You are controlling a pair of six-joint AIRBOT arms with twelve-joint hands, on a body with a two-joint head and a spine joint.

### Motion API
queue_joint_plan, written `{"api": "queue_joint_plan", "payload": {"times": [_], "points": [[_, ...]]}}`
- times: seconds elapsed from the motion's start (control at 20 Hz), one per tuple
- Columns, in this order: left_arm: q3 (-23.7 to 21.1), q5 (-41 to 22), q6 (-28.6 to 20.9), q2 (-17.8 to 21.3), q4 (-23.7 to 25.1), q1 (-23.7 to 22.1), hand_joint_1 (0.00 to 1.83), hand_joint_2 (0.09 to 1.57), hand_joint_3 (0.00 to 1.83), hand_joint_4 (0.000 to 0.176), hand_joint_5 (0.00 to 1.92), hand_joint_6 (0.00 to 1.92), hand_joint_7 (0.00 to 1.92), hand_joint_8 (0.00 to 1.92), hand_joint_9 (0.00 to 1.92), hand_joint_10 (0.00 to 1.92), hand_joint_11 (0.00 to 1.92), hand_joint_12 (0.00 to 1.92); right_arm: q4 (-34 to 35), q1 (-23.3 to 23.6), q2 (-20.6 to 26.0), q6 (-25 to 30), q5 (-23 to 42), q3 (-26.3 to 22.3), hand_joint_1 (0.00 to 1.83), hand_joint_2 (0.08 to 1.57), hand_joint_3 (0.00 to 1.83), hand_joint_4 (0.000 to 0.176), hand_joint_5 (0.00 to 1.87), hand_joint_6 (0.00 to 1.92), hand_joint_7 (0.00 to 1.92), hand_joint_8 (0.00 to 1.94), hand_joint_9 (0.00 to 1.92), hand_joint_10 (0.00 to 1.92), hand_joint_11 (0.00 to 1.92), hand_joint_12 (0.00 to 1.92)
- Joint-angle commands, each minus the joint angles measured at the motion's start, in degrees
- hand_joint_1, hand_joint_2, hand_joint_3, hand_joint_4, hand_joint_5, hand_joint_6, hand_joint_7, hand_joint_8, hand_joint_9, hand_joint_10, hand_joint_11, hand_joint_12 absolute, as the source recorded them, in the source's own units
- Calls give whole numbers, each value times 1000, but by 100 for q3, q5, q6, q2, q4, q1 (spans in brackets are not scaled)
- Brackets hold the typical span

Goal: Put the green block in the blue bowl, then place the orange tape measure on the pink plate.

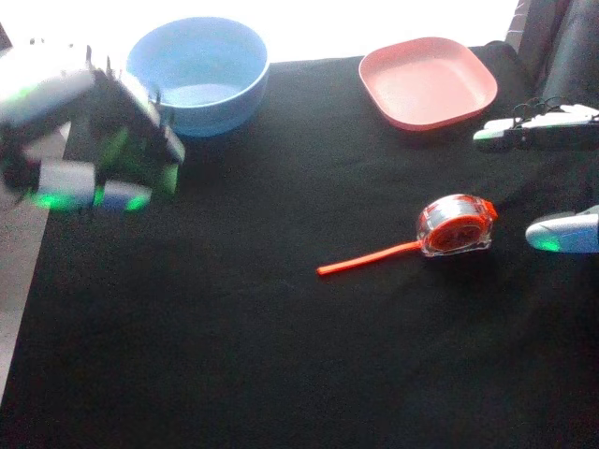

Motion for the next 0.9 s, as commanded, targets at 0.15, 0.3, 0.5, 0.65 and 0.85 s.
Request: {"api": "queue_joint_plan", "payload": {"times": [0.15,0.3,0.5,0.65,0.85], "points": [[672,133,134,-559,-152,-929,1370,1043,5,0,1071,677,1181,596,1086,984,868,1084,235,51,-16,74,626,18,910,1039,0,40,438,0,344,1,382,5,44,985],[1274,1063,571,-1053,-373,-1522,1291,1013,0,0,1213,443,1271,626,1265,428,981,1005,226,54,-43,78,626,49,912,1042,0,62,419,0,319,0,346,0,0,1017],[2248,2194,575,-1802,-370,-1976,1405,1018,2,0,1186,379,1244,472,1148,959,996,974,206,54,-57,83,626,53,940,1028,0,45,422,2,312,1,308,2,0,900],[2796,2759,577,-2235,-356,-2134,1402,1023,3,0,1189,370,1234,517,1112,1002,932,1020,186,56,-71,116,626,70,928,1041,3,12,429,0,324,3,311,2,0,869],[3061,3001,577,-2507,-241,-2252,1259,1098,1,0,1057,632,1003,1154,937,595,682,1344,175,59,-90,122,626,88,890,1069,4,16,392,0,294,0,288,0,0,816]]}}
